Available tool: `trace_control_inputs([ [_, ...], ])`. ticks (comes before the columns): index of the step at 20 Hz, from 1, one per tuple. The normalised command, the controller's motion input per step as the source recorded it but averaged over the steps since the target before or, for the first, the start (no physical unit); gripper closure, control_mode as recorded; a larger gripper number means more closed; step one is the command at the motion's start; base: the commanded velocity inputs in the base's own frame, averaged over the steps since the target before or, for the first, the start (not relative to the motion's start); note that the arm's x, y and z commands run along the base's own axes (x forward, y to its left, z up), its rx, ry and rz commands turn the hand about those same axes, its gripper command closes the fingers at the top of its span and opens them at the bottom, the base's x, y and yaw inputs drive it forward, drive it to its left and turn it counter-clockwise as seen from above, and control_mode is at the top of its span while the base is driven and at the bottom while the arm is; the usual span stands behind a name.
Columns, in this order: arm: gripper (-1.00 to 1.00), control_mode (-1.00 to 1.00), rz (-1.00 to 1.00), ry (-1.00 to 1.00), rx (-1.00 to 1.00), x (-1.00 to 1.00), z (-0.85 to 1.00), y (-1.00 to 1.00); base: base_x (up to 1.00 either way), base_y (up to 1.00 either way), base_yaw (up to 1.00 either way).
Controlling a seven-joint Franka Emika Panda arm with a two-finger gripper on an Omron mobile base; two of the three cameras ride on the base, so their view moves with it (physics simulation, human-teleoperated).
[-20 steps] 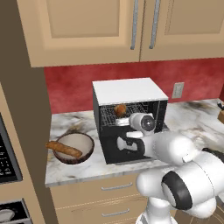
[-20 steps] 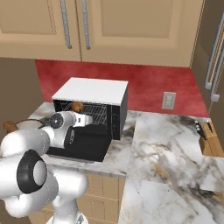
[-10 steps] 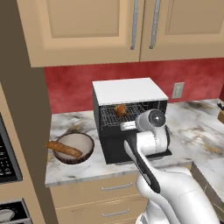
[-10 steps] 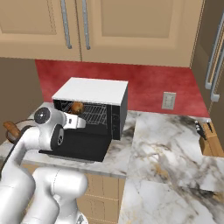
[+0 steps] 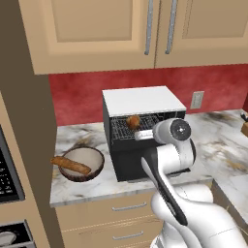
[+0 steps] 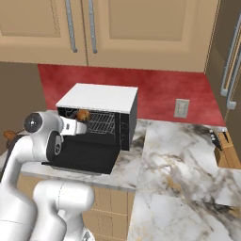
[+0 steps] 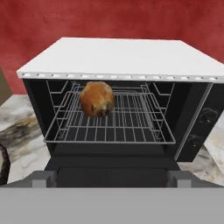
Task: Pick up the heated bread from the toaster oven and place it in the bowl. Then move the bread bowl to the dining counter.
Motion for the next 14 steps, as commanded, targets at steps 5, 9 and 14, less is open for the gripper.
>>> trace_control_inputs([
  [5, -1.0, -1.0, 0.0, 0.01, 0.0, 0.0, 0.01, 0.0, 0.0, 0.0, 0.0],
  [9, -1.0, -1.0, 0.0, 0.0, 0.0, 0.0, 0.01, 0.0, 0.0, 0.0, 0.0],
  [14, -1.0, -1.0, 0.0, 0.02, 0.0, 0.24, 0.27, 0.12, 0.0, 0.0, 0.0],
])
